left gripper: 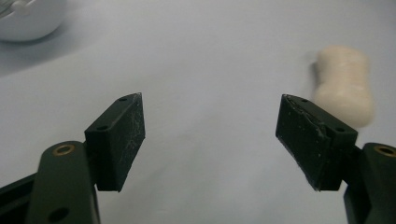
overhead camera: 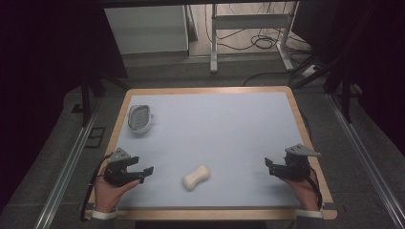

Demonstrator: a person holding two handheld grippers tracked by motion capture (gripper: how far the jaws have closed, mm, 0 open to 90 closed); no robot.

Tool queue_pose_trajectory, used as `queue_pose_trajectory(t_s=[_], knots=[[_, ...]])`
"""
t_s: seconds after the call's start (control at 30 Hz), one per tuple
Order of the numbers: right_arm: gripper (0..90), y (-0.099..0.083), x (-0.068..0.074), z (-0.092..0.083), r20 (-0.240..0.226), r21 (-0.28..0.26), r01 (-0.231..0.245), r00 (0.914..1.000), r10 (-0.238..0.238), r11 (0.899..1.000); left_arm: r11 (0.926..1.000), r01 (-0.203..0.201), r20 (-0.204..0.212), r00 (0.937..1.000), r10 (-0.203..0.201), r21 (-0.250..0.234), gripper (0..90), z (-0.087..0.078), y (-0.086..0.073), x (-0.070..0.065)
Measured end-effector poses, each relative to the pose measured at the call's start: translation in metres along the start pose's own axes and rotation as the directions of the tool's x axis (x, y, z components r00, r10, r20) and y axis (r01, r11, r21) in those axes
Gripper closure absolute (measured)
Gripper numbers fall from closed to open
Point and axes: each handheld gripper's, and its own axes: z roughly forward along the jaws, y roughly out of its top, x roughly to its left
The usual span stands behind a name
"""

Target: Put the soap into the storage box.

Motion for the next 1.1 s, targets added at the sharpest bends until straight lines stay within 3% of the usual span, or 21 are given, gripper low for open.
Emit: queue_pose_trajectory(t_s=[0.23, 0.47, 0.63, 0.83, 1.1], knots=[[11.5, -0.002, 0.0, 0.002, 0.004, 0.011, 0.001, 1.0, -0.001, 1.0, 0.9992, -0.012, -0.004, 0.9999, 0.012, 0.038, 25.3, 0.003, 0.002, -0.006], [11.5, -0.003, -0.001, 0.002, 0.011, 0.011, 0.007, 0.9999, -0.007, 1.0, 0.9983, -0.051, 0.009, 0.9987, 0.05, 0.03, 25.6, -0.004, 0.016, -0.021], [11.5, -0.004, -0.003, 0.0, -0.001, -0.009, 0.008, 1.0, -0.008, 1.0, 0.994, -0.101, 0.019, 0.9948, 0.101, 0.041, 24.9, -0.005, 0.026, -0.032], [11.6, -0.004, -0.001, -0.003, -0.002, -0.016, 0.016, 0.9999, -0.016, 1.0, 0.9881, -0.14, -0.001, 0.99, 0.141, 0.063, 23.3, -0.009, 0.037, -0.042], [11.5, -0.006, -0.003, -0.004, 0.013, -0.009, 0.0, 0.9999, 0.0, 1.0, 0.9839, -0.156, 0.015, 0.9877, 0.156, 0.087, 22.5, -0.01, 0.048, -0.051]])
